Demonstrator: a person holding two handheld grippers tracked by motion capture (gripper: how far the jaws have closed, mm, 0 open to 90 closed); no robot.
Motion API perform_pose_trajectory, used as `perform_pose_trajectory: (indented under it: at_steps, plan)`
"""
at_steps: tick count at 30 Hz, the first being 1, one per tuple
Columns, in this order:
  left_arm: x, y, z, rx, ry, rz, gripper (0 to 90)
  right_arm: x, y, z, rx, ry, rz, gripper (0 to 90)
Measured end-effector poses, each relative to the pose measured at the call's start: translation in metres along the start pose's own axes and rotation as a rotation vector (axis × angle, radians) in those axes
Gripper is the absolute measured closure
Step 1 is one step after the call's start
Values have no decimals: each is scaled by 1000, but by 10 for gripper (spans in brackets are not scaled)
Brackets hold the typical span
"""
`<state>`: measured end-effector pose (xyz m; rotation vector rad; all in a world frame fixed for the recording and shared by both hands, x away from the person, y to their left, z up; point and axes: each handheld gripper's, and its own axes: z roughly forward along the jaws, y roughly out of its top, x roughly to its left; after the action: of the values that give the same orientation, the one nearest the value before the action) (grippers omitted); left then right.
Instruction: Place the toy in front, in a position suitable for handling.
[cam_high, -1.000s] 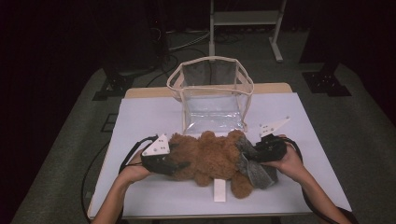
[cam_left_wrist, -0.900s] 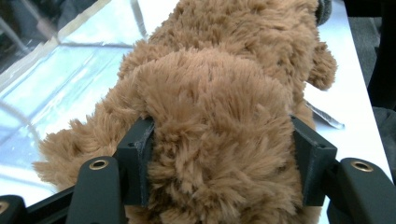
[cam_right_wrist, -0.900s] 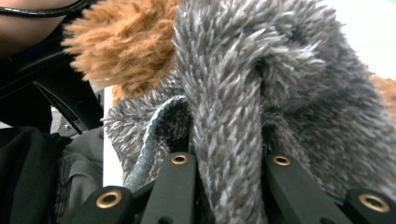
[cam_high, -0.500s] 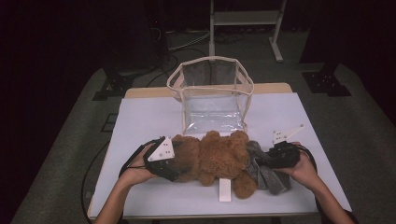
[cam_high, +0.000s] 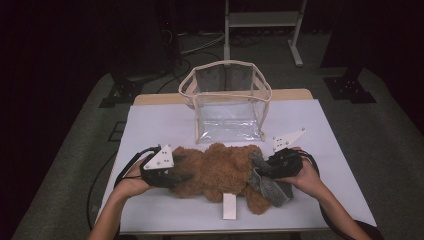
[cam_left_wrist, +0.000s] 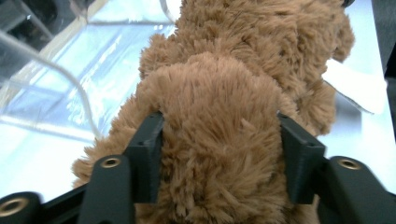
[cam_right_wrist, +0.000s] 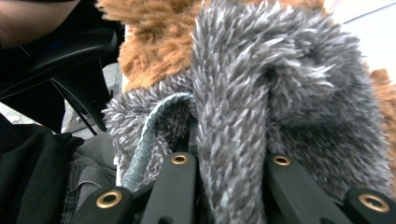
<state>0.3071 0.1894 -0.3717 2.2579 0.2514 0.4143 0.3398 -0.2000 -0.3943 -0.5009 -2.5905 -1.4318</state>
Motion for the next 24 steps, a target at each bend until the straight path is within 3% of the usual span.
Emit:
perform_pose_trajectory:
  at_steps: [2, 5, 7, 12, 16, 24]
  plan:
    - [0, 0, -2, 3, -2, 3, 337, -3, -3, 6, 0, -4, 18, 791]
    - [-3, 13, -4, -46, 10, 26, 223, -11, -10, 8, -27, 2, 58, 790]
    - [-9, 28, 0, -48, 13, 72, 172, -12, -11, 6, -35, -1, 69, 789]
    - [-20, 61, 29, -30, -41, 163, 110, -12, -13, 6, -43, 1, 67, 787]
    - [-23, 77, 53, -19, -65, 188, 98, -12, -14, 6, -46, 7, 71, 786]
    - [-30, 97, 89, 76, -98, 252, 49, -12, -12, 9, -42, 19, 65, 786]
